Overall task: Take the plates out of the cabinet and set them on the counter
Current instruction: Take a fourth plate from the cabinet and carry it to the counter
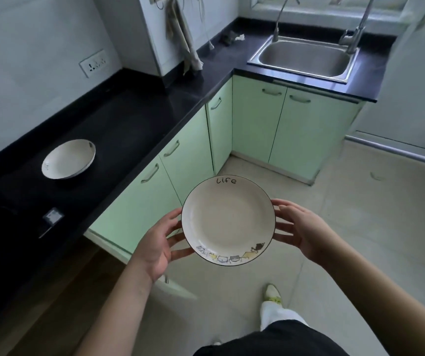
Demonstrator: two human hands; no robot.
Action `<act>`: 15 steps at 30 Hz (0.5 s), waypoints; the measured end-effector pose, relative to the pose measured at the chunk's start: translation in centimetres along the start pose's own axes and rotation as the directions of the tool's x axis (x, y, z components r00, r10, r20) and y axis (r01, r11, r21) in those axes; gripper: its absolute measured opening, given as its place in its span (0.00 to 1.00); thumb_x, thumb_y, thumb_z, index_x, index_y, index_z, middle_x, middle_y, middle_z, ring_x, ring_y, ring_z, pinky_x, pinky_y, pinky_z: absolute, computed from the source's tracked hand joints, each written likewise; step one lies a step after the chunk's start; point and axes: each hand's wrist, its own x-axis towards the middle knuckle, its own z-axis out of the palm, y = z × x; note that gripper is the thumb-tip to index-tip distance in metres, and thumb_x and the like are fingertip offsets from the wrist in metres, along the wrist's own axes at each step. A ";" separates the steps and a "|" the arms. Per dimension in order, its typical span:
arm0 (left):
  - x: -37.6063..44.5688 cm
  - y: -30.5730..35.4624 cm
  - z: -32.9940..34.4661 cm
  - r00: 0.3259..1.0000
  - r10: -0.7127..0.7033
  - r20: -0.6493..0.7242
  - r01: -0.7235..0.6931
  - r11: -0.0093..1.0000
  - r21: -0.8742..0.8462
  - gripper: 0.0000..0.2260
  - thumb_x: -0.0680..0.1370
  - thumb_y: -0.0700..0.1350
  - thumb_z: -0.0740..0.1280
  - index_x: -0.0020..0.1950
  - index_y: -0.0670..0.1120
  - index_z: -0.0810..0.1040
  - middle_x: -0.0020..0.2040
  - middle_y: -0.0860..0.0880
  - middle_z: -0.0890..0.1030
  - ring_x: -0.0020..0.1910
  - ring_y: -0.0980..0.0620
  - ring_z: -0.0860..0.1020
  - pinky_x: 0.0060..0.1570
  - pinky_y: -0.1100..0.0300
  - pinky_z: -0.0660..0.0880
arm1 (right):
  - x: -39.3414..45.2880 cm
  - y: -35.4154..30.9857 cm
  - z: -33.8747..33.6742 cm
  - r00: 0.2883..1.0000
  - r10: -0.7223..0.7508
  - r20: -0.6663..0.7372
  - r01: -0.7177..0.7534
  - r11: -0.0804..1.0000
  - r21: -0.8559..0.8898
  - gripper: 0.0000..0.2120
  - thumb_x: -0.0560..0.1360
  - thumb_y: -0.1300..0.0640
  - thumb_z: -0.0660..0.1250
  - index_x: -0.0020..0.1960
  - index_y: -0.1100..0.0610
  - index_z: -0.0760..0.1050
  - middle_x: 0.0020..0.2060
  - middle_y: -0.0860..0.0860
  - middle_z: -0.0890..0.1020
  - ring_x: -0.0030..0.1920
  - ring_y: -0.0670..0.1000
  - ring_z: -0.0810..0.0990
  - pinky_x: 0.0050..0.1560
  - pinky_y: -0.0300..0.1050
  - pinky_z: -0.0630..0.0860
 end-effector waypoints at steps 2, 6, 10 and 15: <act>2.0 0.6 1.9 1.000 0.008 -0.030 -0.007 1.000 0.024 0.15 0.80 0.42 0.60 0.62 0.52 0.81 0.51 0.46 0.83 0.50 0.45 0.81 0.39 0.48 0.81 | 2.0 -1.2 -1.4 1.000 -0.004 0.015 0.004 1.000 0.000 0.14 0.80 0.60 0.58 0.55 0.50 0.81 0.49 0.50 0.86 0.46 0.53 0.85 0.44 0.50 0.82; 5.2 2.2 6.4 0.997 0.027 -0.078 -0.024 0.999 0.039 0.16 0.79 0.41 0.59 0.61 0.52 0.82 0.50 0.47 0.84 0.47 0.46 0.82 0.38 0.50 0.81 | 5.8 -4.1 -4.3 0.998 -0.026 0.055 0.027 0.999 -0.022 0.12 0.80 0.60 0.61 0.56 0.48 0.79 0.49 0.49 0.86 0.46 0.51 0.85 0.41 0.46 0.82; 7.5 3.8 10.4 0.995 0.029 -0.098 -0.028 1.000 0.014 0.17 0.78 0.39 0.61 0.59 0.53 0.83 0.51 0.47 0.85 0.49 0.46 0.81 0.39 0.49 0.81 | 8.9 -7.0 -7.0 0.994 -0.070 0.078 0.076 0.994 -0.076 0.14 0.80 0.63 0.62 0.59 0.47 0.77 0.51 0.47 0.86 0.48 0.48 0.85 0.39 0.42 0.81; 9.5 4.9 12.3 0.985 0.035 -0.168 -0.040 0.999 -0.028 0.17 0.77 0.37 0.63 0.58 0.55 0.83 0.48 0.49 0.86 0.49 0.47 0.82 0.39 0.50 0.81 | 12.6 -10.0 -7.6 0.988 -0.080 0.128 0.093 0.990 -0.102 0.15 0.79 0.64 0.63 0.57 0.45 0.78 0.50 0.46 0.86 0.47 0.47 0.85 0.38 0.40 0.81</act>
